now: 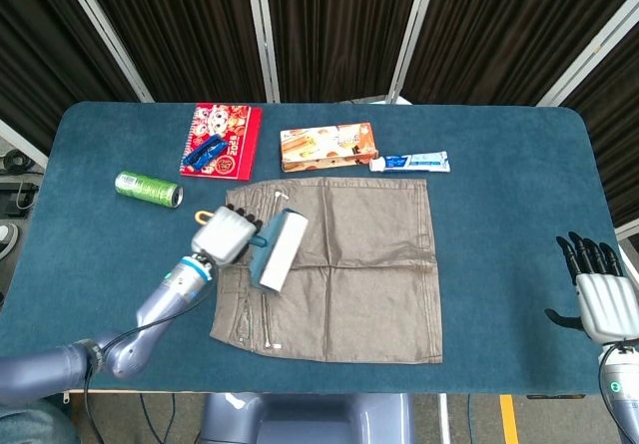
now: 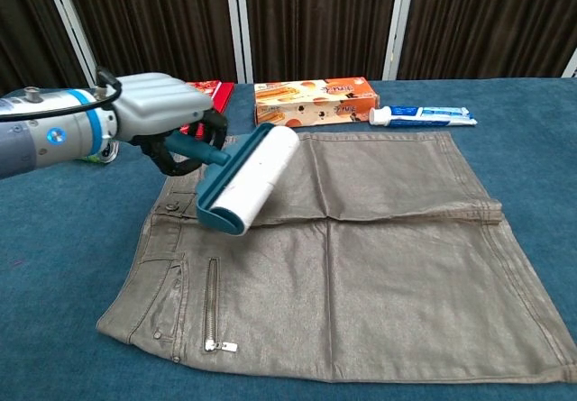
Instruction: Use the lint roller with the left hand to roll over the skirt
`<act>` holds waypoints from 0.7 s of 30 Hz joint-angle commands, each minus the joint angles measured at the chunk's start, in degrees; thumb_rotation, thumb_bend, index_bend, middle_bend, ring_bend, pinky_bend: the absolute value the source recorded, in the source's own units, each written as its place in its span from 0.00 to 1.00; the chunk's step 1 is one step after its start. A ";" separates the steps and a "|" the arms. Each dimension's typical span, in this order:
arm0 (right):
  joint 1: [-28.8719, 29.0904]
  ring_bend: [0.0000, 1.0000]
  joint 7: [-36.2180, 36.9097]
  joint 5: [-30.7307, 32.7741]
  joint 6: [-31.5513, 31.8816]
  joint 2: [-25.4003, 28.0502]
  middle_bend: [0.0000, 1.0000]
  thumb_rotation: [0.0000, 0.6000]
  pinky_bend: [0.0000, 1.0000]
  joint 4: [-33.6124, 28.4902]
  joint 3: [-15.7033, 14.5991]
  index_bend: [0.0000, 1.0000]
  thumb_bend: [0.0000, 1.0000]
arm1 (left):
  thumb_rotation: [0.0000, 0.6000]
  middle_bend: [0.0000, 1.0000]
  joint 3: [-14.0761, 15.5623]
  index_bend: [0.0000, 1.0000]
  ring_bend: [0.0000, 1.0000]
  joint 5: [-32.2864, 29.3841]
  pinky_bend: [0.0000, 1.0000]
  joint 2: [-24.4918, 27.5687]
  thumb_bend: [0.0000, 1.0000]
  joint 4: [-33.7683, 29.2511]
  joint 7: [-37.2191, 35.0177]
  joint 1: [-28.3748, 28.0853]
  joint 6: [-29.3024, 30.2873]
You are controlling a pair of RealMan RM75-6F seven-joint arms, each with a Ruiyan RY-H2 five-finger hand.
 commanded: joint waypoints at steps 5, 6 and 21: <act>-0.06 0.00 1.46 0.95 -0.34 0.75 0.00 1.00 0.00 0.14 0.50 0.00 0.00 | 1.00 0.44 1.43 0.63 0.39 -8.64 0.43 -3.15 0.88 -2.08 10.82 -8.00 -2.03; -0.08 0.00 1.65 1.03 -0.36 0.81 0.00 1.00 0.00 0.18 0.53 0.00 0.00 | 1.00 0.44 1.66 0.63 0.39 -9.31 0.43 -3.52 0.88 -2.15 11.73 -8.67 -1.93; -0.08 0.00 4.27 2.42 -1.42 1.65 0.00 1.00 0.00 1.18 1.05 0.00 0.00 | 1.00 0.45 6.10 0.64 0.40 -16.11 0.44 -9.67 0.88 -1.14 21.27 -16.92 0.37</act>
